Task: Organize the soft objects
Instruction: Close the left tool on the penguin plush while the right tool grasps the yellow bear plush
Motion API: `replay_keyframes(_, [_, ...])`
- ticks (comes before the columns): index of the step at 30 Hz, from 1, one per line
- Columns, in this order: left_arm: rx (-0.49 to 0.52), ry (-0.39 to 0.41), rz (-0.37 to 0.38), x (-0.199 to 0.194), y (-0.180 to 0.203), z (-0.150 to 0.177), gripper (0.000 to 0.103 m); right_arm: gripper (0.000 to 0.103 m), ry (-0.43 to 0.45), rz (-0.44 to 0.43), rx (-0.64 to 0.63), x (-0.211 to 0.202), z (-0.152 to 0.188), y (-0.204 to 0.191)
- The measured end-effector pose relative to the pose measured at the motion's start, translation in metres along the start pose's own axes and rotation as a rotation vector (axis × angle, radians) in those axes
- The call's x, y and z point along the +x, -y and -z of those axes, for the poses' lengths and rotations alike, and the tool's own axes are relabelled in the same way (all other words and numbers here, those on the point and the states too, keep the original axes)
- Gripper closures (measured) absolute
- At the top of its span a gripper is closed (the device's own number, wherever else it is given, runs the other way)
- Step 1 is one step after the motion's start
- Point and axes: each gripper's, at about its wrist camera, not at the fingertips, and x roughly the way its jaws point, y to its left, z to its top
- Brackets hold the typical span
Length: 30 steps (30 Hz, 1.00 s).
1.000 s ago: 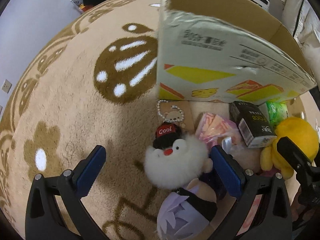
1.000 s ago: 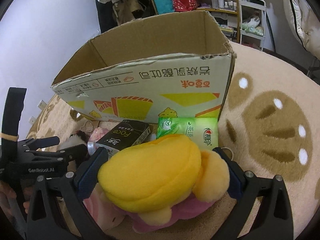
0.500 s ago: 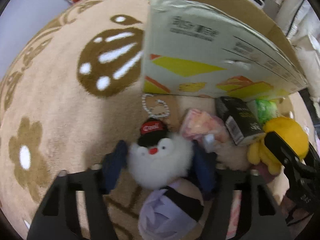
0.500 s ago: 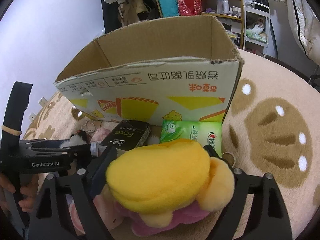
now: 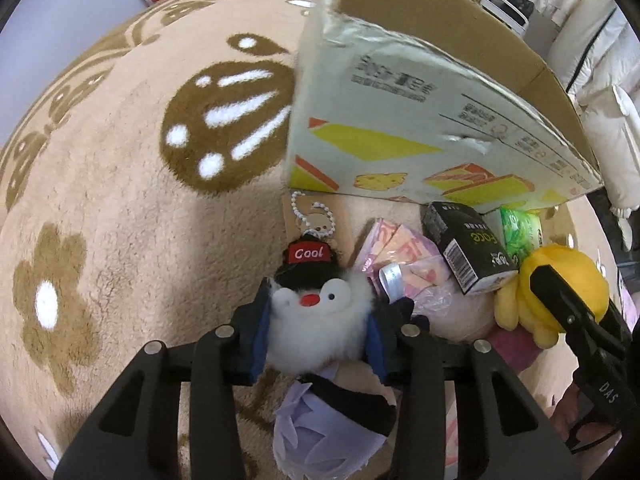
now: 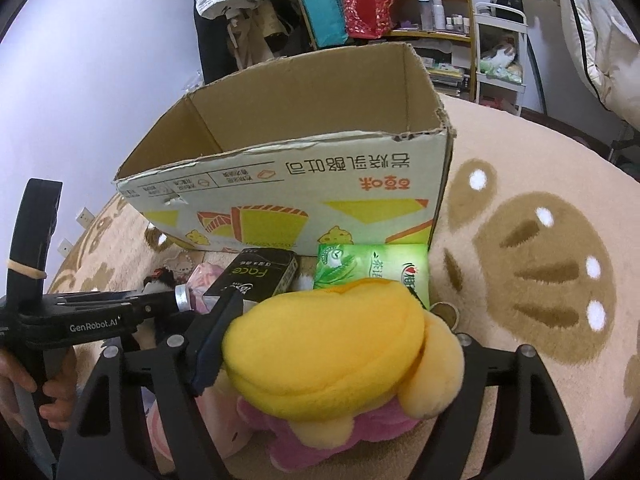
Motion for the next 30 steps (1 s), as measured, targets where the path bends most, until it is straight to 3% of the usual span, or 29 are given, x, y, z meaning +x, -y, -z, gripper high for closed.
replay_keyframes(6, [-0.062,0.008,-0.024,-0.01,-0.015,0.004,0.062,0.02,0.0,0.002,0.003,0.0,0.001,0.0])
replay_keyframes(9, [-0.1,-0.004,-0.04,-0.011,-0.022,0.004,0.051,0.02,-0.004,0.004,-0.001,0.001,0.002,0.0])
replay_keyframes(14, [-0.13,0.013,-0.05,-0.017,-0.036,0.0,0.051,0.02,-0.01,0.007,0.001,0.002,0.002,-0.002])
replay_keyframes(17, [-0.168,0.023,-0.057,-0.018,-0.044,0.002,0.067,0.02,-0.012,0.007,0.002,0.002,0.002,-0.003])
replay_keyframes(20, [-0.223,0.003,-0.002,-0.009,-0.047,0.004,0.069,0.02,-0.012,0.006,0.002,0.002,0.003,-0.002])
replay_keyframes(30, [-0.118,0.138,-0.075,-0.034,-0.03,0.003,0.069,0.024,0.034,0.011,0.008,-0.01,0.003,-0.004])
